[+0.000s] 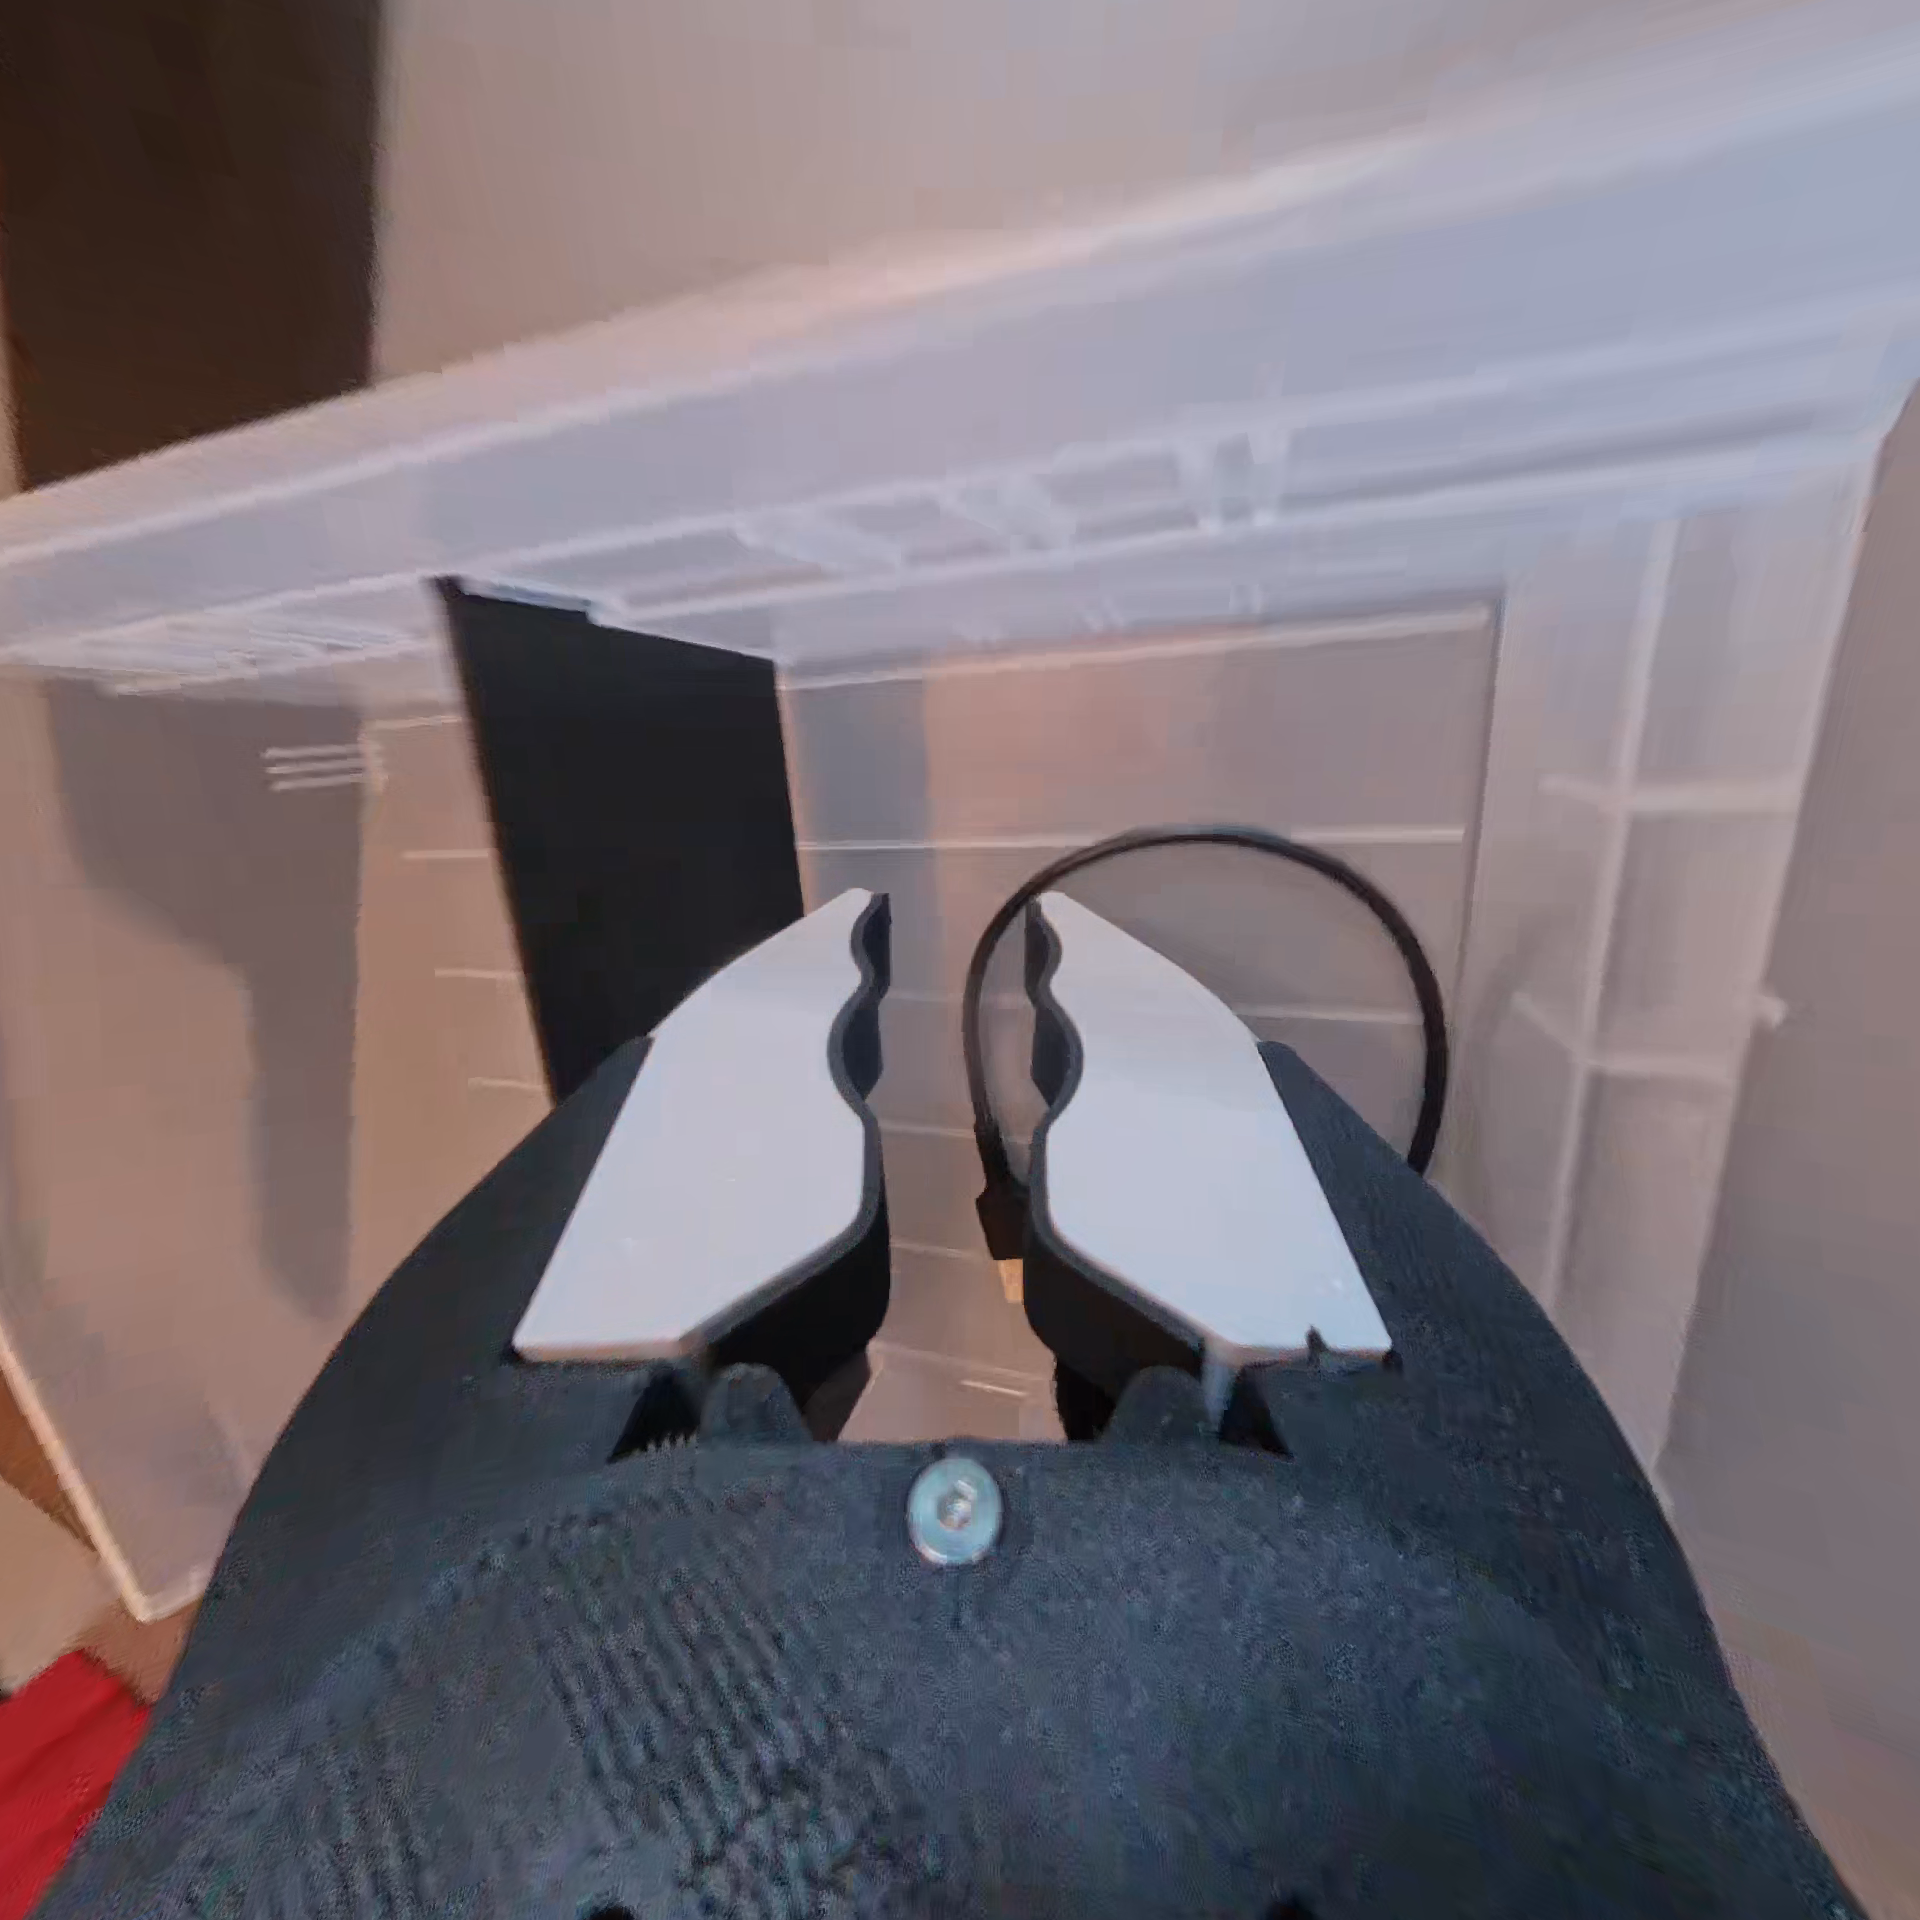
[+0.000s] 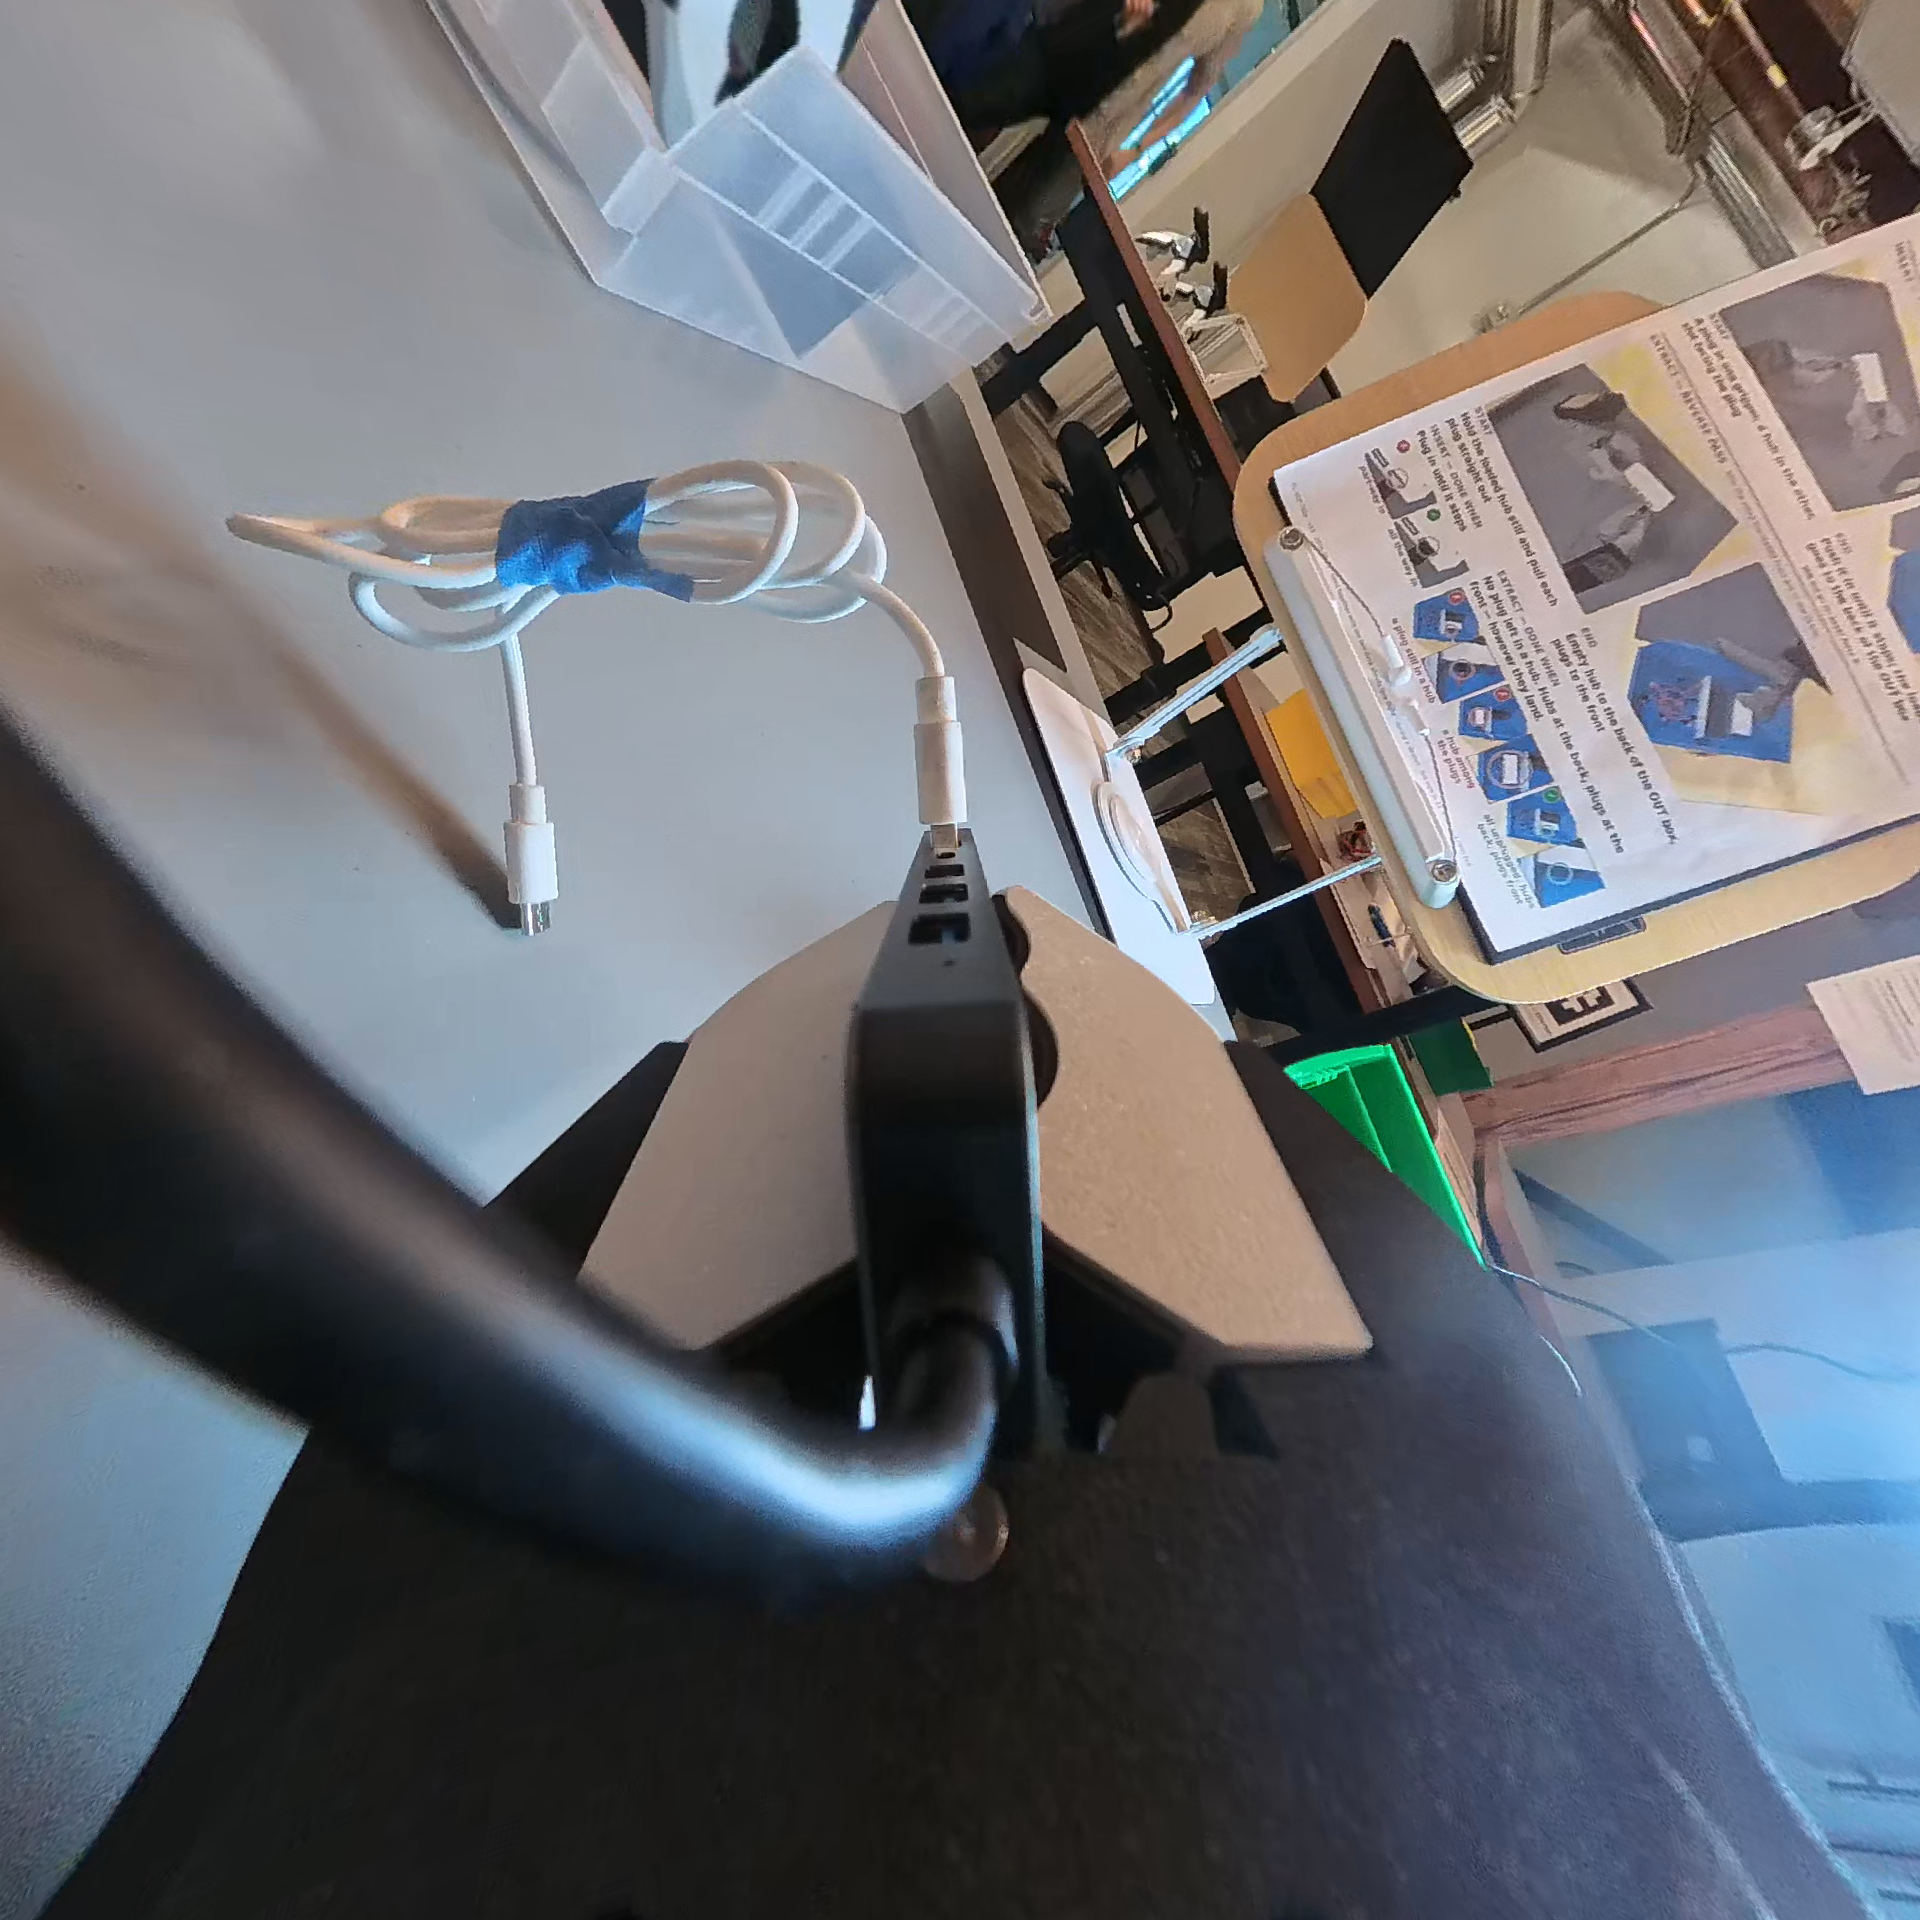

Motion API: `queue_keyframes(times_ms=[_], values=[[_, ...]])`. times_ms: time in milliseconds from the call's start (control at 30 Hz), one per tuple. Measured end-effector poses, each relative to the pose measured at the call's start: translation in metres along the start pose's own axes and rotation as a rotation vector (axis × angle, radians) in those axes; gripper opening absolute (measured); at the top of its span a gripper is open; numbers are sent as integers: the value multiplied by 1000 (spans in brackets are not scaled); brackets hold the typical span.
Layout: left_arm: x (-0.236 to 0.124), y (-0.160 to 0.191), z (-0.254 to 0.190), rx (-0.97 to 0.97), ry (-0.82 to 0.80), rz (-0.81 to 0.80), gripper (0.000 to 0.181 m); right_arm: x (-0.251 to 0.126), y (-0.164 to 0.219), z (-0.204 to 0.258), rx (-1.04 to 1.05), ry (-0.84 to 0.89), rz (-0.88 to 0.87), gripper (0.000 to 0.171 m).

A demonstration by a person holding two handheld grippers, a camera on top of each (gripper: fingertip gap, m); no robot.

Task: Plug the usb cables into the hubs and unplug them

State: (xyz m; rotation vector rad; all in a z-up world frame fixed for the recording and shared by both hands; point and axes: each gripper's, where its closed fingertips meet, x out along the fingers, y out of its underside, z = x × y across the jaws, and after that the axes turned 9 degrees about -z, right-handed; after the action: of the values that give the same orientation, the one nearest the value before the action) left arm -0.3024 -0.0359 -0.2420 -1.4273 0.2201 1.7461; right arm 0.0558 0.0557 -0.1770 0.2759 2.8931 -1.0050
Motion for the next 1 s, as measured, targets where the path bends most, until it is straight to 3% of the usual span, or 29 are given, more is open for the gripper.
queue_keyframes(times_ms=[33,267,667,733,1000], values=[[4,6,-1,40,24,35,25,0,0,0,-3,1,0,13],[14,13,-5,168,157,116,28,-4,4,-1,14,2,13,13],[15,13,-12,231,264,177,15,-1,6,5,8,-23,19,13],[15,13,-17,223,294,175,4,-1,6,5,7,-26,22,13],[18,6,-13,157,223,112,4,-2,6,4,-10,-22,27,13]])
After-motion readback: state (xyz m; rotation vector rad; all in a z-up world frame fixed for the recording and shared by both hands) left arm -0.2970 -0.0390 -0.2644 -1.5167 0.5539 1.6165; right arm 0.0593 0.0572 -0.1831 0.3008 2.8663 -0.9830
